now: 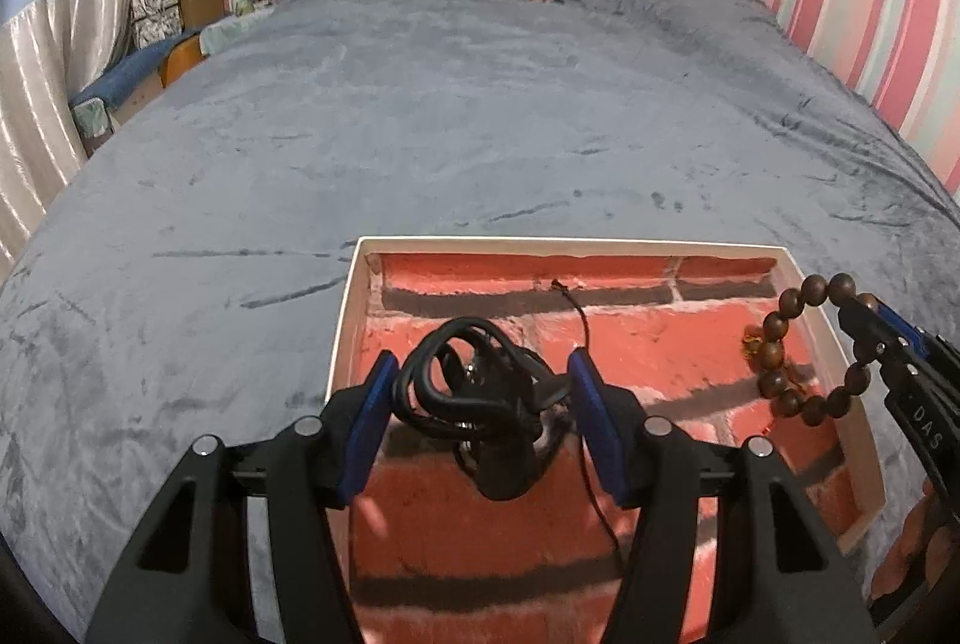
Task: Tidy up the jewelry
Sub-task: 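Carry the hair tie and bead bracelet to the tray and release them, then lift both grippers away from the tray toward the remaining jewelry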
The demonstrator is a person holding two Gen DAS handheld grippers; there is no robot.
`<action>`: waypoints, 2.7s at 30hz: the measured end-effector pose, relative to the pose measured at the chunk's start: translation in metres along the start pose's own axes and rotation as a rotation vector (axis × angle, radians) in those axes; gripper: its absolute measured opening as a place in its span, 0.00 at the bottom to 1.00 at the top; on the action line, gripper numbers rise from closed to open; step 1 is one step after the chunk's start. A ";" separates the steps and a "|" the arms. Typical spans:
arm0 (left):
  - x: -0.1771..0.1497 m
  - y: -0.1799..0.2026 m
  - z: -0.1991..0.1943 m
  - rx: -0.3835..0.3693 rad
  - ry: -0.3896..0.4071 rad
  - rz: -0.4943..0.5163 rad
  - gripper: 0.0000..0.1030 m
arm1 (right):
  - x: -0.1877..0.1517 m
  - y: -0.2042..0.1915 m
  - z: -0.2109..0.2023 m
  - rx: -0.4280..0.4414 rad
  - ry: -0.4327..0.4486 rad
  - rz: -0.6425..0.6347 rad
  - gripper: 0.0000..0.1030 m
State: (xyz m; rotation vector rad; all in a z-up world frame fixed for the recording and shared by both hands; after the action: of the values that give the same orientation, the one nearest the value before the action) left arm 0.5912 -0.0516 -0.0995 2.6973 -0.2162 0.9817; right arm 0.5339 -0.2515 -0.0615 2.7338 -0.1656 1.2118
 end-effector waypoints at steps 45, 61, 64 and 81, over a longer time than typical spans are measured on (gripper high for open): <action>0.001 -0.001 0.019 0.029 -0.113 0.039 0.68 | -0.019 0.007 0.038 -0.046 -0.196 -0.082 0.54; -0.050 0.034 -0.165 -0.013 0.197 0.094 0.87 | -0.037 0.061 -0.132 -0.004 0.088 -0.005 0.96; -0.079 0.045 -0.195 -0.039 0.224 0.083 0.94 | -0.056 0.068 -0.165 -0.006 0.124 -0.009 0.96; -0.238 0.073 -0.253 -0.017 0.265 0.082 0.96 | -0.206 0.102 -0.252 -0.099 0.159 -0.026 0.96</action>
State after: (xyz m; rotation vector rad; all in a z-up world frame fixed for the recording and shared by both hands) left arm 0.2391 -0.0350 -0.0531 2.5251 -0.2815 1.3406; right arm 0.1967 -0.2988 -0.0381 2.5344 -0.1660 1.3687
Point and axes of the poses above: each gripper's, at about its wrist camera, not at the fingertips, and z roughly the way its jaws point, y to its right, x to its top, the point moved 8 cm from there along z, roughly the way its jaws point, and after that the axes turned 9 degrees about -x, right-handed, at the moved point
